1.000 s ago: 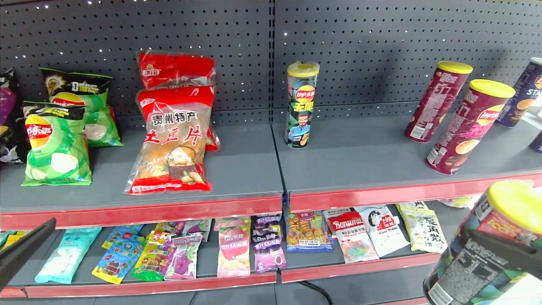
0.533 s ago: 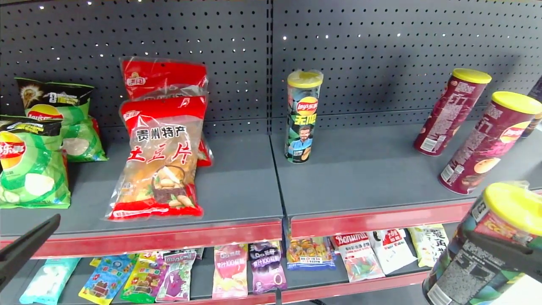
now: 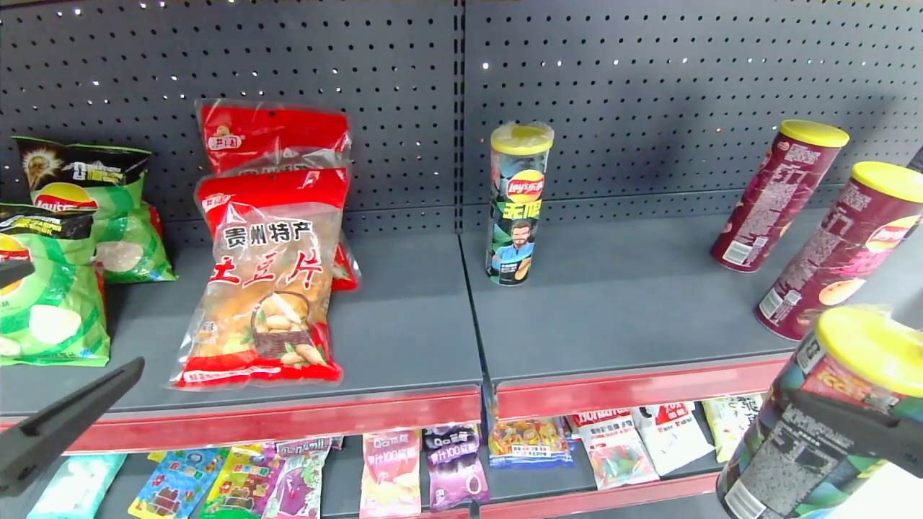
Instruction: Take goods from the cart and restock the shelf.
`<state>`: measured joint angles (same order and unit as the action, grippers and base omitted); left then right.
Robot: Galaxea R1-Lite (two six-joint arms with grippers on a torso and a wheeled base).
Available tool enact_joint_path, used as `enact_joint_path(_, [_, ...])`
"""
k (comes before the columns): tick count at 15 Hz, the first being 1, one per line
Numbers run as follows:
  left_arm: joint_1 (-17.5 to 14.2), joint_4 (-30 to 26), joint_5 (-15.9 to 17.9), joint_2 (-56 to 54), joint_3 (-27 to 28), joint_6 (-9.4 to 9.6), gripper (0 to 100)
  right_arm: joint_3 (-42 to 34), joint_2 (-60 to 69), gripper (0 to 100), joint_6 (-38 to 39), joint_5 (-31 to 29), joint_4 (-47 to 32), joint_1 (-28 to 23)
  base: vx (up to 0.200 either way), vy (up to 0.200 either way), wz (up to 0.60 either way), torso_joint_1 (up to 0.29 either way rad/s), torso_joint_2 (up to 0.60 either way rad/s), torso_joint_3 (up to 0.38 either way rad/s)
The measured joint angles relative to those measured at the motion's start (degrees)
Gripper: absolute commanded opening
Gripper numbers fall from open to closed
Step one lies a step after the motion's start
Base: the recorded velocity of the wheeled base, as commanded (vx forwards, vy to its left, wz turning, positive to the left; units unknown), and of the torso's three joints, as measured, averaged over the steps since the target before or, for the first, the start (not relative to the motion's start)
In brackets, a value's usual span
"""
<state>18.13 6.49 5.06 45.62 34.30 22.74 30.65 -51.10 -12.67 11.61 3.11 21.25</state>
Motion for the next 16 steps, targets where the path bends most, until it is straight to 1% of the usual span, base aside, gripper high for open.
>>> enact_joint_path(2, [0.78,1.58,3.75,6.73,4.47,-2.49,100,0.27,-0.20,0,0.02,0.29,0.01,0.00,0.000,0.000,0.00,0.000,0.00,0.000])
enact_joint_path(3, [1.46,3.72,4.73,10.58,6.84,-3.44,100,0.61,-0.30,0,0.05,0.29,-0.02,0.00,0.000,0.000,0.00,0.000,0.00,0.000])
enact_joint_path(4, [2.16,6.51,5.34,14.36,8.78,-3.96,100,1.27,-0.41,0,0.22,0.32,0.11,-0.02,0.000,0.000,0.00,0.000,0.00,0.000])
enact_joint_path(5, [2.99,10.20,5.97,19.26,10.92,-4.53,100,2.17,-0.60,0,0.68,0.40,0.00,-0.04,0.000,0.000,0.00,0.000,0.00,0.000])
enact_joint_path(6, [4.02,13.35,7.78,24.31,13.35,-5.80,100,3.17,-0.94,0,1.18,0.49,0.01,0.00,0.000,0.000,0.00,0.000,0.00,0.000])
enact_joint_path(8, [6.49,16.77,13.01,33.84,19.36,-9.03,100,4.49,-1.57,0,1.43,0.55,-0.07,0.00,0.000,0.000,0.00,0.000,0.00,0.000])
enact_joint_path(9, [7.62,17.85,14.81,38.25,22.48,-10.01,100,4.77,-1.68,0,1.48,0.46,-0.05,-0.02,0.000,0.000,0.00,0.000,0.00,0.000])
enact_joint_path(10, [8.74,18.40,16.47,42.30,25.76,-10.69,100,4.88,-1.68,0,1.48,0.27,-0.05,-0.06,0.000,0.000,0.00,0.000,0.00,0.000])
enact_joint_path(12, [10.09,19.16,19.70,50.03,32.32,-11.33,100,4.90,-1.60,0,1.48,0.13,-0.07,-0.20,0.000,0.000,0.00,0.000,0.00,0.000])
enact_joint_path(14, [10.62,19.41,20.93,55.54,37.74,-11.47,100,5.05,-1.57,0,1.45,0.10,-0.13,-0.28,0.000,0.000,0.00,0.000,0.00,0.000])
enact_joint_path(16, [10.67,19.41,20.97,59.37,40.89,-11.52,100,5.21,-1.62,0,1.45,0.07,-0.13,-0.37,0.000,0.000,0.00,0.000,0.00,0.000])
